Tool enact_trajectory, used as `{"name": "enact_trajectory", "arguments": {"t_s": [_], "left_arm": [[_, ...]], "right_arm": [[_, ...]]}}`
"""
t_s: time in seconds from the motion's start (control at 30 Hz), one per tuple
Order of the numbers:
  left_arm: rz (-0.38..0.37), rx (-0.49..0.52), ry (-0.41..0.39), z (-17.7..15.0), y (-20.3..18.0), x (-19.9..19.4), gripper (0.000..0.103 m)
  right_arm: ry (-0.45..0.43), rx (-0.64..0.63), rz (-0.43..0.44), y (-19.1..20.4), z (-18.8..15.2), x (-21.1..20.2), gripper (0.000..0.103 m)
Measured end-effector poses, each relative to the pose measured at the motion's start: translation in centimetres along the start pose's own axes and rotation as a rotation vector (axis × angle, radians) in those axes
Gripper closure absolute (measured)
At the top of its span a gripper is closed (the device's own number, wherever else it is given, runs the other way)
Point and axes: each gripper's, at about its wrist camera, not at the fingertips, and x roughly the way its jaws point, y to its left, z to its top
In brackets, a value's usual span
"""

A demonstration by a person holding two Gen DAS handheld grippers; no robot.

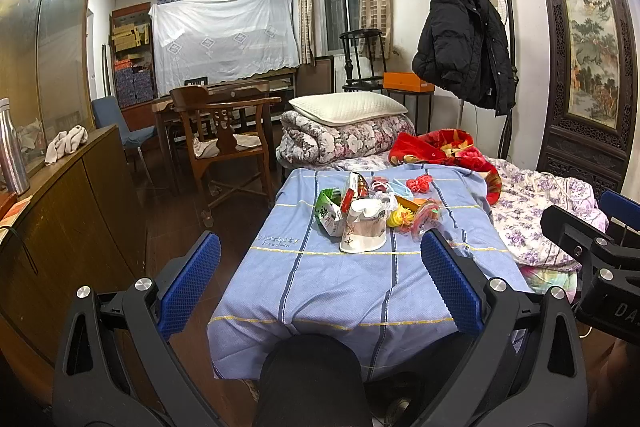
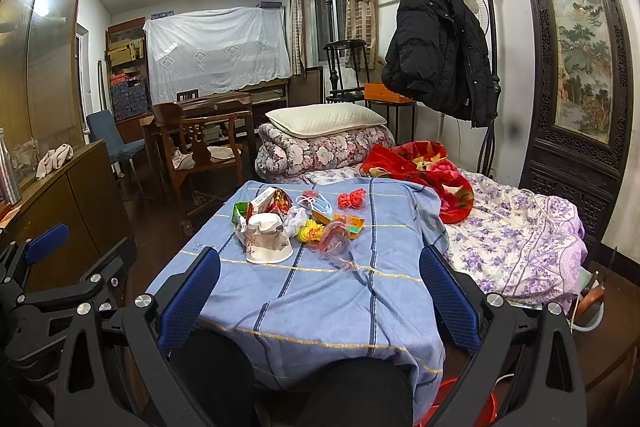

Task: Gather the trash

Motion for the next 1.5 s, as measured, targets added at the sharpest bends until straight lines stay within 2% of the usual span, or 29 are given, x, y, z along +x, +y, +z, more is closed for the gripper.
{"name": "enact_trajectory", "arguments": {"t_s": [1.27,1.4,1.5], "left_arm": [[0.0,0.001,0.011,0.1,-0.1,0.0,0.006],[0.019,0.007,0.024,-0.1,0.1,1.4,0.006],[0.051,-0.008,0.065,-0.7,1.4,3.8,0.006]], "right_arm": [[0.005,-0.002,-0.003,0.2,0.0,-0.1,0.006],[0.032,-0.001,0.001,0.2,0.1,0.9,0.006],[0.061,-0.001,-0.009,0.2,-0.5,2.5,0.006]]}}
